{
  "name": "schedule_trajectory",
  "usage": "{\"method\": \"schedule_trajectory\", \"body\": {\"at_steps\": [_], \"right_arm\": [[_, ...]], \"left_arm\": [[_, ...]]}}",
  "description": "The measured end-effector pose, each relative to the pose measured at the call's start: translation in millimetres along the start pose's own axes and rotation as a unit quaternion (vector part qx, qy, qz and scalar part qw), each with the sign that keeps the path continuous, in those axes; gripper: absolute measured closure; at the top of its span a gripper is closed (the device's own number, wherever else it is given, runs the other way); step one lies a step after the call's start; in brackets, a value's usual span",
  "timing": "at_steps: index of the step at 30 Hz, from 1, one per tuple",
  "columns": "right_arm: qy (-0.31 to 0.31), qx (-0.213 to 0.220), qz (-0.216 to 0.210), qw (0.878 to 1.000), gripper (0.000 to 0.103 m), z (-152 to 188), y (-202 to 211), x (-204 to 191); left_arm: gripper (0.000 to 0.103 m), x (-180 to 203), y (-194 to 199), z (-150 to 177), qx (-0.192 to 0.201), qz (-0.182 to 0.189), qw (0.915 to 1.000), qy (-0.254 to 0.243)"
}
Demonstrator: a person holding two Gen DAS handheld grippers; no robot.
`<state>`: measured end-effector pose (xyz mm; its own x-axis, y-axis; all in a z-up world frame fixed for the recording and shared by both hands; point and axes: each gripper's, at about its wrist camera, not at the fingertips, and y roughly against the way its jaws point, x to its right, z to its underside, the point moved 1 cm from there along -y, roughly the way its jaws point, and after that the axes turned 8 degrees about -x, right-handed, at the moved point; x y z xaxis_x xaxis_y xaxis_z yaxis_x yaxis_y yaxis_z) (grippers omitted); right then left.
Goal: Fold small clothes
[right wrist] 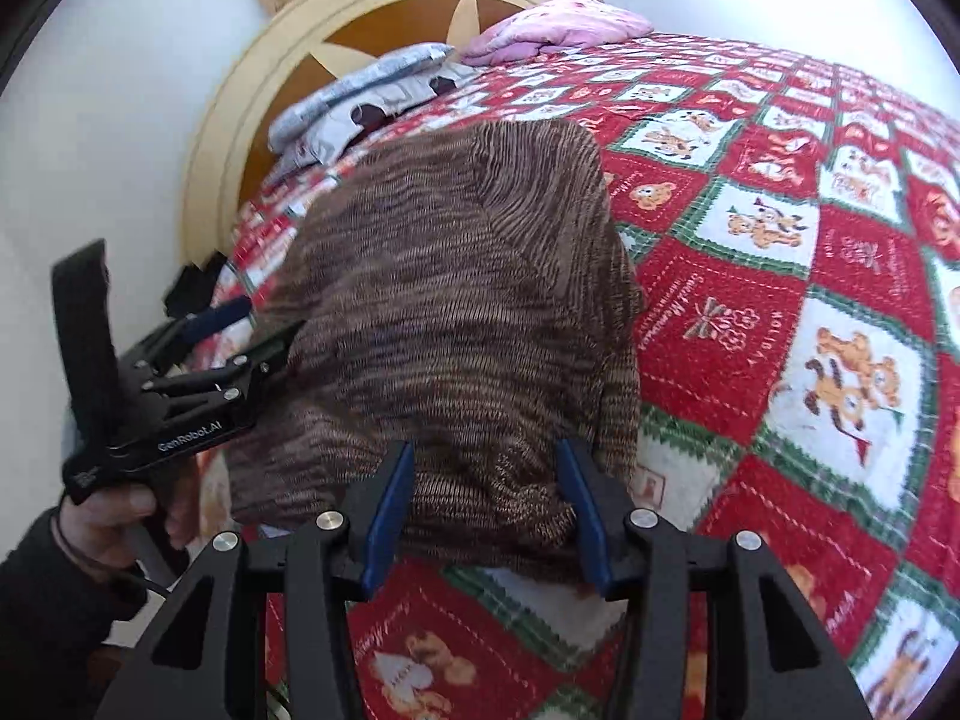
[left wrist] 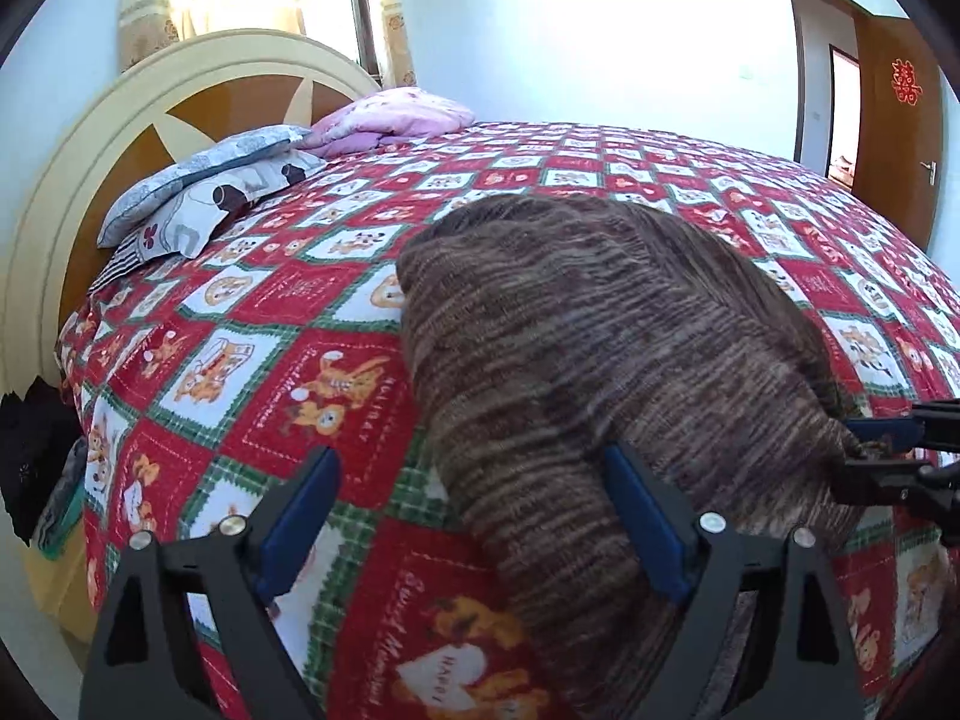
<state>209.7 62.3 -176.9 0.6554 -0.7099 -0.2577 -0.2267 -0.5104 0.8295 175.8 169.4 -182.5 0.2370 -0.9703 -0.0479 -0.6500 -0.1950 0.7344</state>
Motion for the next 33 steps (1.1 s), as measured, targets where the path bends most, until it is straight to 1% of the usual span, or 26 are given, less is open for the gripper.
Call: {"method": "schedule_trajectory", "body": {"at_steps": [2,3,5,6,7,9,11,13,16,20,26,33], "right_arm": [[0.004,0.0,0.019,1.0,0.052,4.7,5.2,-3.0],[-0.002,0.0,0.033,0.999,0.051,8.8,10.8,-3.4],[-0.017,0.015,0.047,0.999,0.051,16.9,26.3,-4.9],[-0.023,0.032,0.047,0.998,0.051,22.8,39.9,-6.3],[-0.027,0.055,0.053,0.997,0.051,27.7,55.8,-9.2],[-0.022,0.107,0.074,0.991,0.049,30.2,85.4,-17.7],[-0.009,0.153,0.092,0.984,0.046,32.0,111.4,-30.6],[0.008,0.197,0.11,0.974,0.038,34.1,138.5,-45.0],[0.017,0.24,0.12,0.963,0.033,34.4,165.7,-58.2],[0.018,0.265,0.122,0.956,0.033,39.1,185.3,-68.3],[0.015,0.287,0.127,0.949,0.033,45.7,202.3,-73.9],[0.01,0.287,0.131,0.949,0.032,48.5,202.5,-72.9]], "left_arm": [[0.011,-3.3,6.9,0.9,-0.01,0.012,0.9999,-0.002],[0.011,-4.9,12.9,0.7,-0.013,0.011,0.9998,-0.005],[0.011,-8.3,33.3,-0.2,0.0,0.013,0.9999,-0.006],[0.01,-8.9,43.0,-0.7,0.011,0.014,0.9998,-0.006],[0.005,-11.3,62.0,-3.9,0.033,0.01,0.9994,-0.002],[0.0,-12.9,87.3,-9.1,0.064,0.008,0.9979,0.005],[0.0,-14.1,117.6,-16.5,0.101,0.011,0.9948,0.014],[0.0,-13.2,135.2,-22.9,0.116,0.013,0.993,0.014],[0.0,-12.1,157.2,-26.3,0.14,0.027,0.9897,0.018],[0.0,-10.2,169.2,-28.2,0.156,0.031,0.9872,0.013],[0.0,-5.5,173.5,-26.6,0.162,0.033,0.9861,0.009],[0.0,-3.5,173.9,-24.1,0.158,0.032,0.9869,0.012]]}}
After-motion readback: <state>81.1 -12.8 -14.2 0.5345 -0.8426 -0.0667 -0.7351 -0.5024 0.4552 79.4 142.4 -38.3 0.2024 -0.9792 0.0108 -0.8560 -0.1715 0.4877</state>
